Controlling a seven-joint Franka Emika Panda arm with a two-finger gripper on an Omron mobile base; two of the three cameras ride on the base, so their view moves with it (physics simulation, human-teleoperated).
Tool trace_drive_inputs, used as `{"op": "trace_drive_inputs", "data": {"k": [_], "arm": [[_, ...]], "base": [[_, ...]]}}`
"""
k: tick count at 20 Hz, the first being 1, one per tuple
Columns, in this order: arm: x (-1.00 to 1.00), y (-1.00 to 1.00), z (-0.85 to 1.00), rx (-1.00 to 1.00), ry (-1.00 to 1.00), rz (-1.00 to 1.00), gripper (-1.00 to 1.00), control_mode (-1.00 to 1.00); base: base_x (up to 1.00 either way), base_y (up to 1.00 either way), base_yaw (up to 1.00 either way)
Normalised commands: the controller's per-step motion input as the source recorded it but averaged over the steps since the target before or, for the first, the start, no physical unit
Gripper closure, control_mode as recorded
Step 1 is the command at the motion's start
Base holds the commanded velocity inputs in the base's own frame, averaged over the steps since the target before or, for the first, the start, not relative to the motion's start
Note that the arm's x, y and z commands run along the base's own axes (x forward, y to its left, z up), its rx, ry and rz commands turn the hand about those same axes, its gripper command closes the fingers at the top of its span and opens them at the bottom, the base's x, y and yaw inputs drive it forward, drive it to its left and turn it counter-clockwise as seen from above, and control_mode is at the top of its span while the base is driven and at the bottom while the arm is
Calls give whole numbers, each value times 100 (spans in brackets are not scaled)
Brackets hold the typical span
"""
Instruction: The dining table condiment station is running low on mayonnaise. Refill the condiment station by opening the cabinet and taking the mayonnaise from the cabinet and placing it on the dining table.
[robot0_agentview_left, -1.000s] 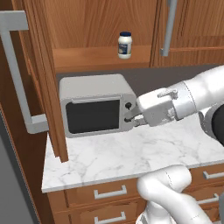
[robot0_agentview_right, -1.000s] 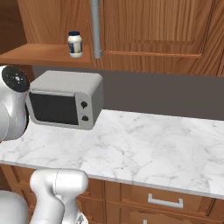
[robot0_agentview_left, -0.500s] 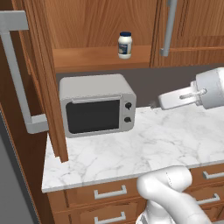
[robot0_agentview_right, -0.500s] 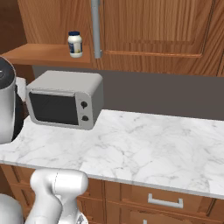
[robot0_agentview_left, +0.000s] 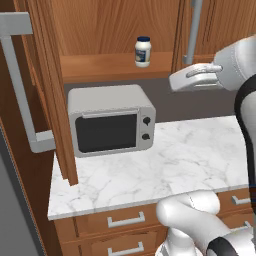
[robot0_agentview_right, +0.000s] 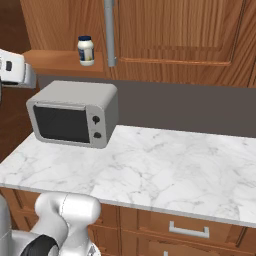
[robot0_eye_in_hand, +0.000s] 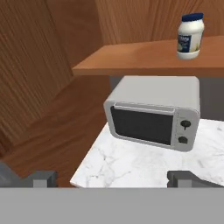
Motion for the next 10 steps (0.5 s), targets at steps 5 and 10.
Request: {"op": "trace_drive_inputs", "data": {"k": [5,10], "arm": [[43,0,2,-20,0,-17,-100,-100],[54,-12,-3,-12,0,-12,-100,-100]], "base": [[0,0,0],[0,0,0]]}}
